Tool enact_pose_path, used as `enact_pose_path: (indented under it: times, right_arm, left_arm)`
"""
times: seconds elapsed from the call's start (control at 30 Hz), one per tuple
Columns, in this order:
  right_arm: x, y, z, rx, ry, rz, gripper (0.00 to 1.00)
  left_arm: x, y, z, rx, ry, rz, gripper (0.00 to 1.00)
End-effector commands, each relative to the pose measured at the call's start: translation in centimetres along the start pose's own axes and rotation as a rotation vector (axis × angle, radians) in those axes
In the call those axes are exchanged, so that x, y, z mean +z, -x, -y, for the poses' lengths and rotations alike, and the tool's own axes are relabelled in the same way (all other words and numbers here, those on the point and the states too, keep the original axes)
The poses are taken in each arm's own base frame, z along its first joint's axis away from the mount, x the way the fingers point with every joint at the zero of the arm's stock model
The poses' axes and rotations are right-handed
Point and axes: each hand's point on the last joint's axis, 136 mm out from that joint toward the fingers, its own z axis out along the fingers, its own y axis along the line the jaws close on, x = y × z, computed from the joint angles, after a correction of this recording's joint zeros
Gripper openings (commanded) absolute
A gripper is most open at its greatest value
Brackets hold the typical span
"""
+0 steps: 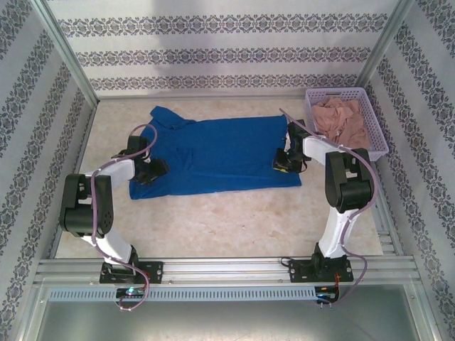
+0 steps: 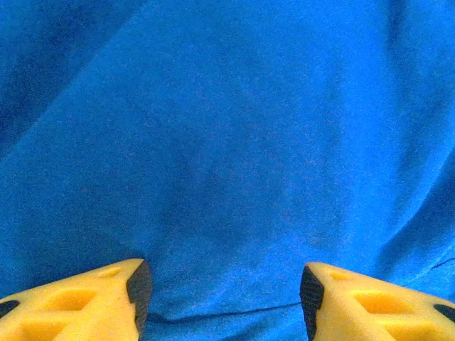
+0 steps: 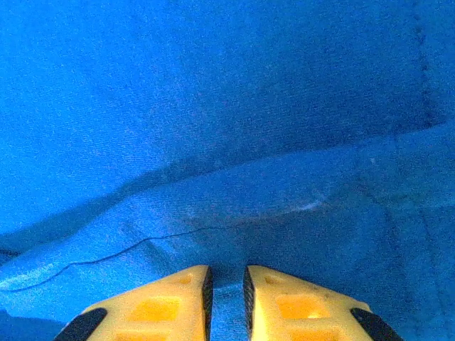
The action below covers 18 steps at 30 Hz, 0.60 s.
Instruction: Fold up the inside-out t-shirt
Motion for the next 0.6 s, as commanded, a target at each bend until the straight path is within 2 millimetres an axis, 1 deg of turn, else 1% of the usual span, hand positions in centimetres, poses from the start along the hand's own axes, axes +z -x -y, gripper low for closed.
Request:
enact_pose_path:
  times: [0.0,0.1,0.2,0.3,0.37,0.43,0.47,0.5,0.57]
  right_arm:
    - [-0.2,-3.7,0.6,0.043,-0.045,-0.075,0.22]
    - [-0.6,-5.7,1.3,0.056,-0.078,-0.087,0.21]
    - [-1.0,-7.9,1.9,0.068,-0.103,-0.095,0.21]
    - [-1.4,-10.0,2.7,0.082,-0.133,-0.096,0.21]
    - [-1.7,-11.2,3.1,0.087,-0.150,-0.090,0.21]
    - [-2.0,-11.8,3.4,0.094,-0.151,-0.082,0.21]
    - [-2.3,-11.5,3.4,0.083,-0.155,-0.065,0.22]
    - [-2.6,-10.8,3.1,0.065,-0.155,-0.041,0.23]
    - [-3.8,-8.8,1.6,0.002,-0.130,0.034,0.27]
  left_arm:
    - [0.0,-3.2,-1.3,-0.018,0.010,-0.067,0.59]
    - [-0.2,-5.9,-2.9,-0.037,0.032,-0.102,0.59]
    - [-0.7,-8.4,-4.1,-0.058,0.043,-0.121,0.59]
    - [-1.4,-10.8,-4.8,-0.080,0.046,-0.139,0.59]
    - [-2.1,-11.8,-5.1,-0.091,0.045,-0.134,0.59]
    - [-3.1,-11.9,-5.3,-0.106,0.047,-0.097,0.59]
    - [-3.7,-11.3,-5.1,-0.109,0.036,-0.064,0.59]
    - [-4.4,-10.5,-4.7,-0.104,0.027,-0.024,0.59]
    - [-6.3,-7.7,-3.3,-0.075,0.006,0.083,0.59]
